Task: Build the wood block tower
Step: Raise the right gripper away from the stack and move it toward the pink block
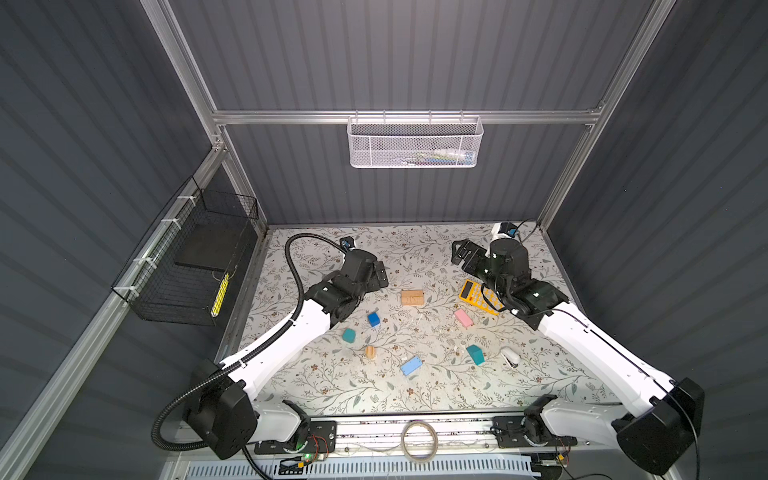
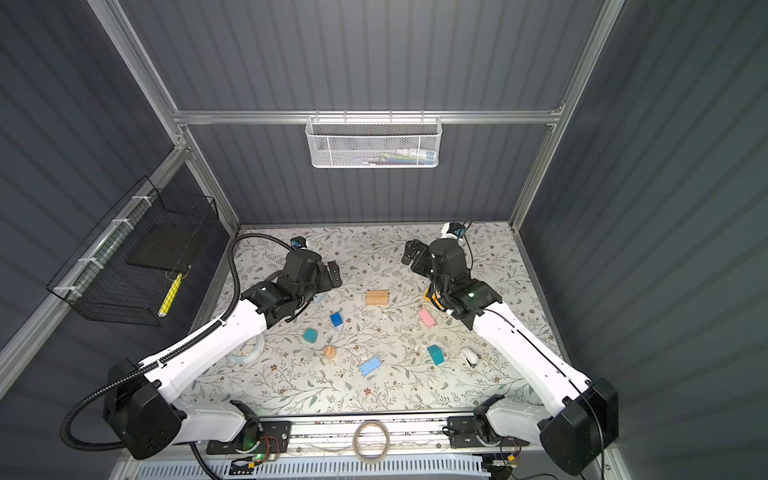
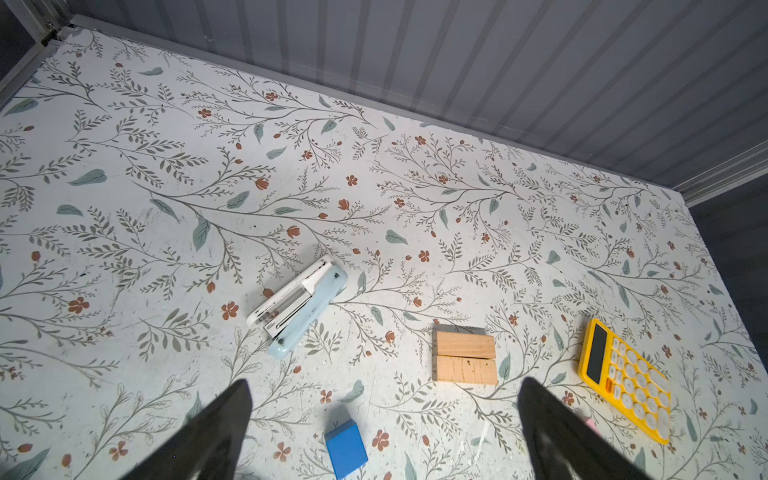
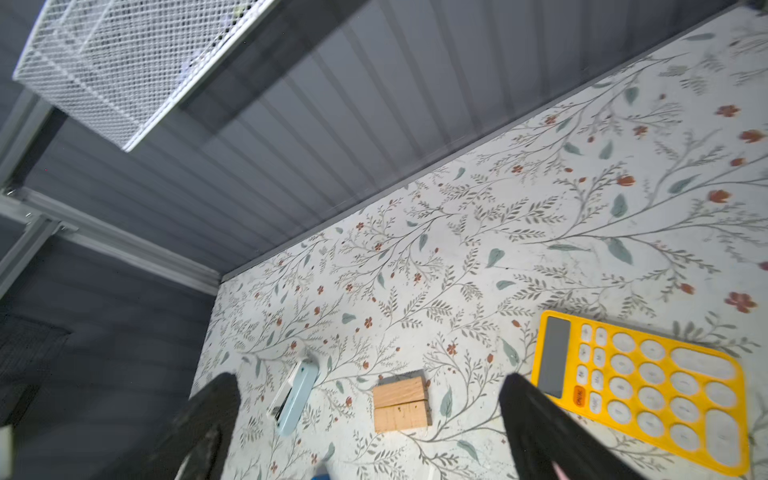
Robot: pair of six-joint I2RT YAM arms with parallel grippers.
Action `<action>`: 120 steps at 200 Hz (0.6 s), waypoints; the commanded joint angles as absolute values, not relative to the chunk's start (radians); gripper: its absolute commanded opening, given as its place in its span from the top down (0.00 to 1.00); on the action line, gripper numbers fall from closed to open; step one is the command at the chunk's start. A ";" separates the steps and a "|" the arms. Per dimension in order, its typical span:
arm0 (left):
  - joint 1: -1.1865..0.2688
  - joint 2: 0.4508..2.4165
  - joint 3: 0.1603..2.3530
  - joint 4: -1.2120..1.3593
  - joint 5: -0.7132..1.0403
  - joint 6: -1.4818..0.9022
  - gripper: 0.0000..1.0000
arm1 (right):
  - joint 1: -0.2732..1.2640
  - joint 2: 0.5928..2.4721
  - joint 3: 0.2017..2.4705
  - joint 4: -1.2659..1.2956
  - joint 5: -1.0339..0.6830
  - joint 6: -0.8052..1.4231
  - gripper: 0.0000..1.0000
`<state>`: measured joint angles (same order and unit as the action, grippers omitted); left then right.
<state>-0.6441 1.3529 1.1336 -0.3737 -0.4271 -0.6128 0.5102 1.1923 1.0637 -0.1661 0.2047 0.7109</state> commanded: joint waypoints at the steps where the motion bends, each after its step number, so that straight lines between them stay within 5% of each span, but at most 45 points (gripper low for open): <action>1: -0.635 1.329 1.137 -0.404 -0.464 -0.609 0.00 | 0.502 1.145 1.022 -0.144 0.090 0.646 0.01; 66: -0.631 1.300 1.125 -0.414 -0.511 -0.574 0.00 | 0.500 1.234 1.156 -0.677 -0.008 0.526 0.01; 120: -0.626 1.298 1.122 -0.409 -0.491 -0.556 0.00 | 0.501 1.337 1.149 -0.880 -0.008 0.485 0.01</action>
<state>-0.6338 1.3201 1.1328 -0.3969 -0.4900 -0.5838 0.5026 1.3258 1.1572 -0.7330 0.0025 0.5259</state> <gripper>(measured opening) 0.997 0.990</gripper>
